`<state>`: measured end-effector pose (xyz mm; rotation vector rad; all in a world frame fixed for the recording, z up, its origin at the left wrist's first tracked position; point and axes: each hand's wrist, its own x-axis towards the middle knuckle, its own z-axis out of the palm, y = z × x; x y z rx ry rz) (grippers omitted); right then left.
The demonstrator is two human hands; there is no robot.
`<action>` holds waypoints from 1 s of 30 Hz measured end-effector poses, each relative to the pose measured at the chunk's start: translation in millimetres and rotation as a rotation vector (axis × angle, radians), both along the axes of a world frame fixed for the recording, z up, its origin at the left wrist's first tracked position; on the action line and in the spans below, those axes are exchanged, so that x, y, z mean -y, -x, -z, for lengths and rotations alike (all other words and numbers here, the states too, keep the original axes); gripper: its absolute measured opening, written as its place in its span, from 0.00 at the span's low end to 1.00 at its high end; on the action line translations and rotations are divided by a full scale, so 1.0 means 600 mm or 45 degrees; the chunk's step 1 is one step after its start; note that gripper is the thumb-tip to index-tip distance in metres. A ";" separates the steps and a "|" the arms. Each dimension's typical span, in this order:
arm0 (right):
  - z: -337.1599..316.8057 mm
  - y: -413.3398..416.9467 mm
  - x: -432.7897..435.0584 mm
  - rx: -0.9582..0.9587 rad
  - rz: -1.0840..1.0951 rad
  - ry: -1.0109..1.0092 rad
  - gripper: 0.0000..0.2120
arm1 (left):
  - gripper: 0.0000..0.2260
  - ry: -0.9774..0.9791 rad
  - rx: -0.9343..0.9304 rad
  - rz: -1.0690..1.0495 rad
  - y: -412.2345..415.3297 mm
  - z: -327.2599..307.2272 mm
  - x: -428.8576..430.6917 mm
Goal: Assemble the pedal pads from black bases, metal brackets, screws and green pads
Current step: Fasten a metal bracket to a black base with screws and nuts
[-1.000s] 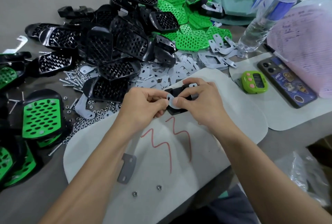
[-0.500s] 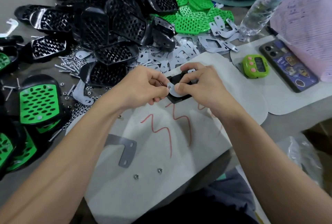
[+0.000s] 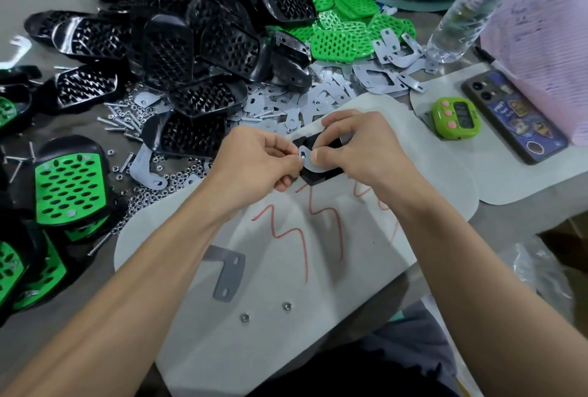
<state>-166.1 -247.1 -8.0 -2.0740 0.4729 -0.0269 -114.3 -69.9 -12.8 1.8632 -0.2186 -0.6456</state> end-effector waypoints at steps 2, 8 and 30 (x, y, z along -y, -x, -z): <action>-0.003 -0.003 -0.002 -0.009 0.039 -0.001 0.12 | 0.07 0.003 -0.011 0.001 -0.004 -0.003 0.001; -0.011 -0.011 0.003 -0.104 -0.041 0.032 0.23 | 0.06 -0.214 -0.042 0.053 -0.024 -0.016 0.014; -0.008 0.025 0.073 0.074 -0.084 -0.166 0.16 | 0.06 -0.392 0.670 0.075 0.008 0.012 0.036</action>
